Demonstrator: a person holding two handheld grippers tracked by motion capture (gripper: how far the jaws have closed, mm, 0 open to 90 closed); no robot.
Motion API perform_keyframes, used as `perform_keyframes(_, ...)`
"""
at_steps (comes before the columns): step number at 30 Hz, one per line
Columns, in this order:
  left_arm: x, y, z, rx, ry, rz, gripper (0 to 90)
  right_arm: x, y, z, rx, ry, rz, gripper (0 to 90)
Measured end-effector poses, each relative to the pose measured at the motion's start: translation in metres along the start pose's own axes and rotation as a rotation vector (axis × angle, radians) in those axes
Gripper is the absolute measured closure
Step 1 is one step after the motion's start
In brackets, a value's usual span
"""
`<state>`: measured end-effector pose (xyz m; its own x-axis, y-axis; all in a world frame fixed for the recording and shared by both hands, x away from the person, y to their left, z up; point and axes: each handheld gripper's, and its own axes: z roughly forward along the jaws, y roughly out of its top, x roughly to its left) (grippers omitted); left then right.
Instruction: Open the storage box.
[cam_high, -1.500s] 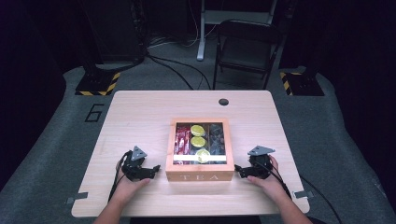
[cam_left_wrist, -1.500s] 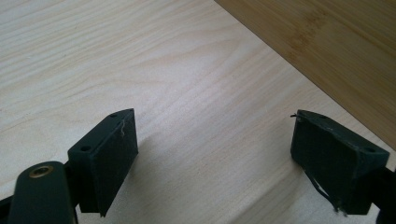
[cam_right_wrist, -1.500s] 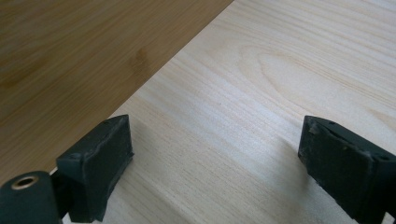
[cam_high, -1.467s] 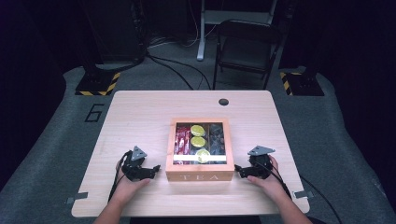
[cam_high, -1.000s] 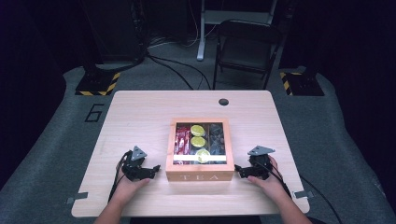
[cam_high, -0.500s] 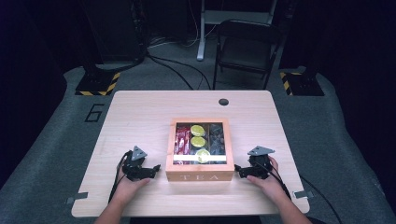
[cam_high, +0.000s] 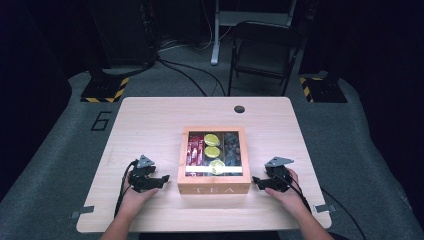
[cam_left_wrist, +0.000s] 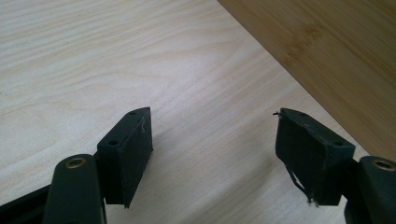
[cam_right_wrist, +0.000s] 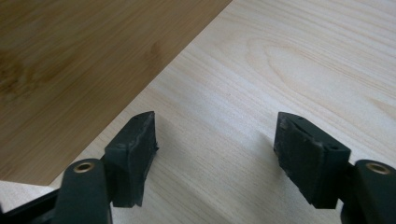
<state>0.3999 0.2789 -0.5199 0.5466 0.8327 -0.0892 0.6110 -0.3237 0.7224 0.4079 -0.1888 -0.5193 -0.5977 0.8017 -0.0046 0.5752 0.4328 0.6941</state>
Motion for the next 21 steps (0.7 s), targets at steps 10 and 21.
perform_keyframes(10,-0.004,0.004,-0.006,-0.021,-0.028,-0.019,31.6,0.001,0.003,-0.005,-0.002,0.008,-0.001,34.0)
perform_keyframes(21,-0.012,0.008,-0.016,-0.048,-0.02,0.023,33.2,0.0,0.005,-0.019,-0.027,0.028,-0.013,34.4)
